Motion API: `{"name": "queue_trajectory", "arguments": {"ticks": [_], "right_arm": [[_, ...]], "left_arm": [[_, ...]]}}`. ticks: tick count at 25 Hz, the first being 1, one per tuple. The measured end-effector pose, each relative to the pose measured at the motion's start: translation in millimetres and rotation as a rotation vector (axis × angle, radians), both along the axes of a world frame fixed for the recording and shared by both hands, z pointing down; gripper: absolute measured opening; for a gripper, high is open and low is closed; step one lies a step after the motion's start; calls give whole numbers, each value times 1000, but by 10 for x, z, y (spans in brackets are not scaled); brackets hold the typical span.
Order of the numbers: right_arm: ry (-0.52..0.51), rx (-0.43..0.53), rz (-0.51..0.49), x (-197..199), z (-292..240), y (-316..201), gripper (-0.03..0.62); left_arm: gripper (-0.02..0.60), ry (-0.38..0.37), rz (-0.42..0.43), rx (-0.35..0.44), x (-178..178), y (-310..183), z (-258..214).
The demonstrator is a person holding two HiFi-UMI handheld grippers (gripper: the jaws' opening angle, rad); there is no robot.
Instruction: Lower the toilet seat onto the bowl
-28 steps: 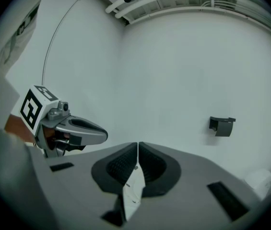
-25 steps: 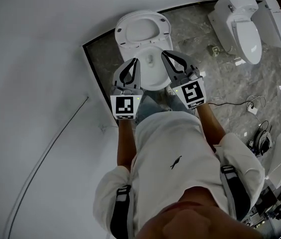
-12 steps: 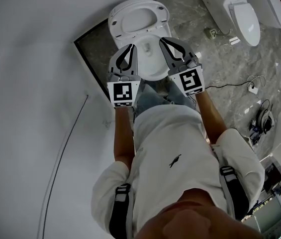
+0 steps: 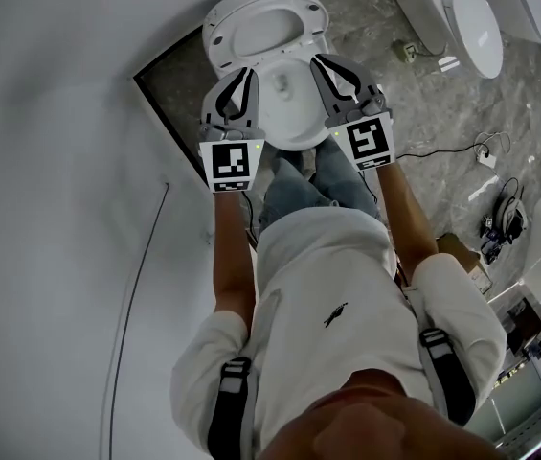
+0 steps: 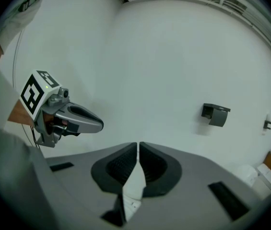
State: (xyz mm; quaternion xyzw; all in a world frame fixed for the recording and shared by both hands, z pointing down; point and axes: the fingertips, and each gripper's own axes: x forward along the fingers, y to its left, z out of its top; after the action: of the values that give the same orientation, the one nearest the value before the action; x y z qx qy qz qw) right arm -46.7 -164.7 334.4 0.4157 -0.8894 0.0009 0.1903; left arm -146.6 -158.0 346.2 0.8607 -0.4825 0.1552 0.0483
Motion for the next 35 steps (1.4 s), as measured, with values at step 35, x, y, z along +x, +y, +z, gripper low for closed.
{"name": "queue_trajectory", "arguments": {"ticks": [35], "right_arm": [[130,-70,-98,-133,834,-872,34]], "left_arm": [[32,-92,-40,-85,-77,-734,771]]}}
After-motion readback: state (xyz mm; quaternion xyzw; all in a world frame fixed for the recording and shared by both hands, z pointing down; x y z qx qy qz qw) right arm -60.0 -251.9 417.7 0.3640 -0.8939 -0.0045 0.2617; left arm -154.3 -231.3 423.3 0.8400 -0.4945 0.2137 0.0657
